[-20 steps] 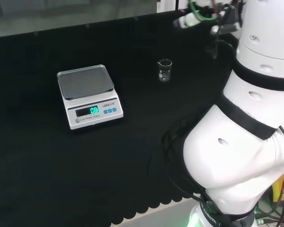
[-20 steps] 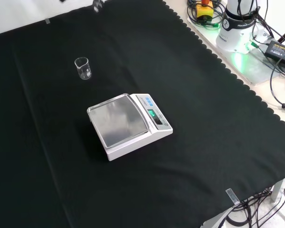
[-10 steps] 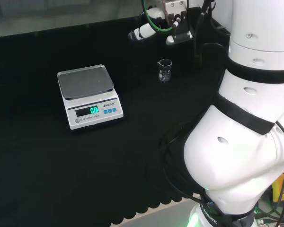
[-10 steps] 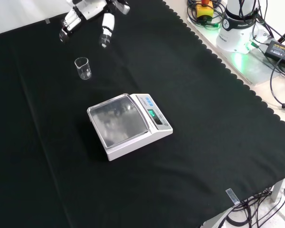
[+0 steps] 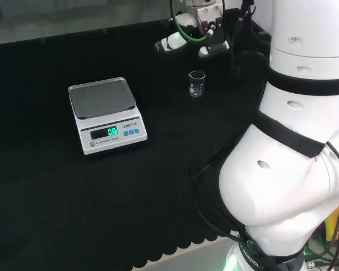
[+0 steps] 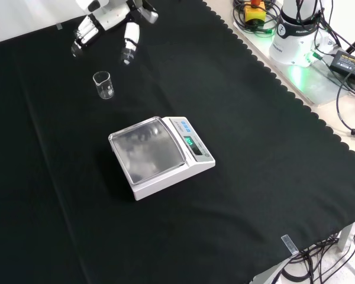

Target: Pick up the beaker.

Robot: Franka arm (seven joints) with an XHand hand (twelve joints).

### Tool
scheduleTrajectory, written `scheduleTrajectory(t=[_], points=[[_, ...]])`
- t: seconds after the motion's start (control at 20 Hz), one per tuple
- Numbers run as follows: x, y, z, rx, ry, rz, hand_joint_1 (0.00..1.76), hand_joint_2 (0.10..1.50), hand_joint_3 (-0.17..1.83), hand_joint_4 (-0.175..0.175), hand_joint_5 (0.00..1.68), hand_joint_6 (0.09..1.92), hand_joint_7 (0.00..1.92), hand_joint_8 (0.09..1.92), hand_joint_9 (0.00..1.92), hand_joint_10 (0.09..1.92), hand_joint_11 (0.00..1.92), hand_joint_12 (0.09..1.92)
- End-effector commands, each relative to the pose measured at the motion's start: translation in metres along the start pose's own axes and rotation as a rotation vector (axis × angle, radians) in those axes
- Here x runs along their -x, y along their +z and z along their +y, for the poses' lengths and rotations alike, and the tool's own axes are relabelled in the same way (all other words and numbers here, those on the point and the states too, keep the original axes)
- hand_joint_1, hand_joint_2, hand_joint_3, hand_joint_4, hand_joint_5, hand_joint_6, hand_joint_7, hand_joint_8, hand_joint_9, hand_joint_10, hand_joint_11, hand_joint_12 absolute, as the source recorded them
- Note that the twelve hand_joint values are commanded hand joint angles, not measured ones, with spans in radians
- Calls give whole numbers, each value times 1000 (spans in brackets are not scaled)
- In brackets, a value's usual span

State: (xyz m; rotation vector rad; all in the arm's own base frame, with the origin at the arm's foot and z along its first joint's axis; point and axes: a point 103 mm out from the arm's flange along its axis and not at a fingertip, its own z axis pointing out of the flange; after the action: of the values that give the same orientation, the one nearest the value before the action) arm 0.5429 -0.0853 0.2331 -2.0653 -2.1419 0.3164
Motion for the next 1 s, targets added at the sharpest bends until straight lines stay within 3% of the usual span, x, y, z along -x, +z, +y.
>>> scheduleTrajectory(t=[0.05,0.6,1.0], points=[[-6,13,22,-10,20,-46,201,852,69,-91,228,87,94,691,161,833,372,1429],[40,44,45,-60,60,-80,199,823,49,-73,261,87,111,687,159,835,273,1495],[99,70,41,-122,107,-84,185,807,37,-64,269,87,110,683,143,836,222,1526]])
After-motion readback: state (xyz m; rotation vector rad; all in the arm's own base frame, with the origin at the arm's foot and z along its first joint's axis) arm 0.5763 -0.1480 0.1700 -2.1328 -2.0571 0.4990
